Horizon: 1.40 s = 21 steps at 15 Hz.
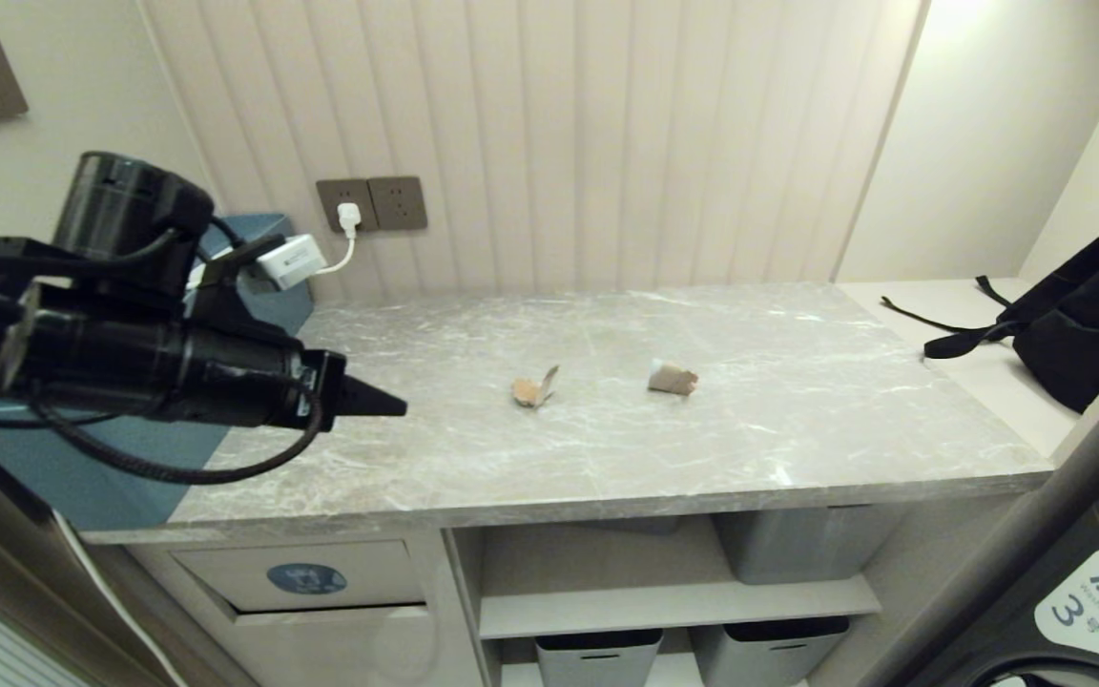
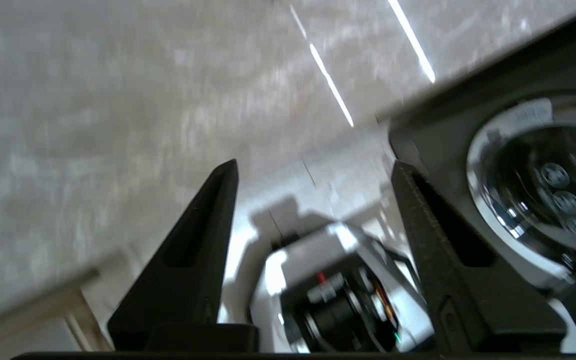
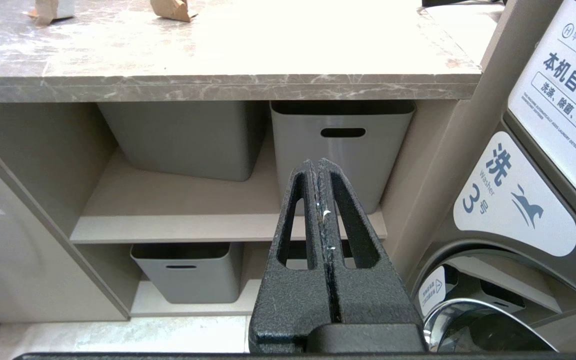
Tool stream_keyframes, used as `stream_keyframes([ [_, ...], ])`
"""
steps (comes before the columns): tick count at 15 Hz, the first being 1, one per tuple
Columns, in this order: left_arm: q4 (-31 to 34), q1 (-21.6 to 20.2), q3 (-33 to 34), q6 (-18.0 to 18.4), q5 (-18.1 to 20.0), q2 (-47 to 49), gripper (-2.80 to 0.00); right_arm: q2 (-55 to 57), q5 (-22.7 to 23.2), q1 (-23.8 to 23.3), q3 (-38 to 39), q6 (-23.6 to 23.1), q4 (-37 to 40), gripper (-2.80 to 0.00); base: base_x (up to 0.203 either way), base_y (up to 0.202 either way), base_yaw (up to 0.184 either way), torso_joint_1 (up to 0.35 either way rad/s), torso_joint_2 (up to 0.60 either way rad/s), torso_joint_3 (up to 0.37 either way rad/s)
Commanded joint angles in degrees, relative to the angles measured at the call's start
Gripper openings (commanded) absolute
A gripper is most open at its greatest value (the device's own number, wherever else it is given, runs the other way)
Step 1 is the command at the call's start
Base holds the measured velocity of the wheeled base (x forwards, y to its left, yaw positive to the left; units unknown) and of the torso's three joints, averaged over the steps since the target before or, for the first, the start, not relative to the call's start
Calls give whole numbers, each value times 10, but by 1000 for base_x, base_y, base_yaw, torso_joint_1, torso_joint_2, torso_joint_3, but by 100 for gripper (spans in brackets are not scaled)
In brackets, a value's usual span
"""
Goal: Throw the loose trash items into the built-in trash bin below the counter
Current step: Pick up the garbage
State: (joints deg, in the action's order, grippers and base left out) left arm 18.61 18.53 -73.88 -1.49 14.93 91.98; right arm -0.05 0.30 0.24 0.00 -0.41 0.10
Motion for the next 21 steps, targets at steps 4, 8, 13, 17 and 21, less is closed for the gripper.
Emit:
stream_keyframes([
  [4, -310, 91, -11, 1, -104, 181, 0, 0, 0, 0, 0, 0, 0, -280, 0, 0, 0, 0, 0, 0],
  [8, -434, 118, -60, 20, -166, 303, 0, 0, 0, 0, 0, 0, 0, -280, 0, 0, 0, 0, 0, 0],
  [13, -569, 122, -134, 25, -229, 416, 0, 0, 0, 0, 0, 0, 0, -280, 0, 0, 0, 0, 0, 0],
  [17, -573, 124, -174, 26, -233, 451, 0, 0, 0, 0, 0, 0, 0, -280, 0, 0, 0, 0, 0, 0],
  [21, -568, 123, -173, 25, -234, 464, 0, 0, 0, 0, 0, 0, 0, -280, 0, 0, 0, 0, 0, 0],
])
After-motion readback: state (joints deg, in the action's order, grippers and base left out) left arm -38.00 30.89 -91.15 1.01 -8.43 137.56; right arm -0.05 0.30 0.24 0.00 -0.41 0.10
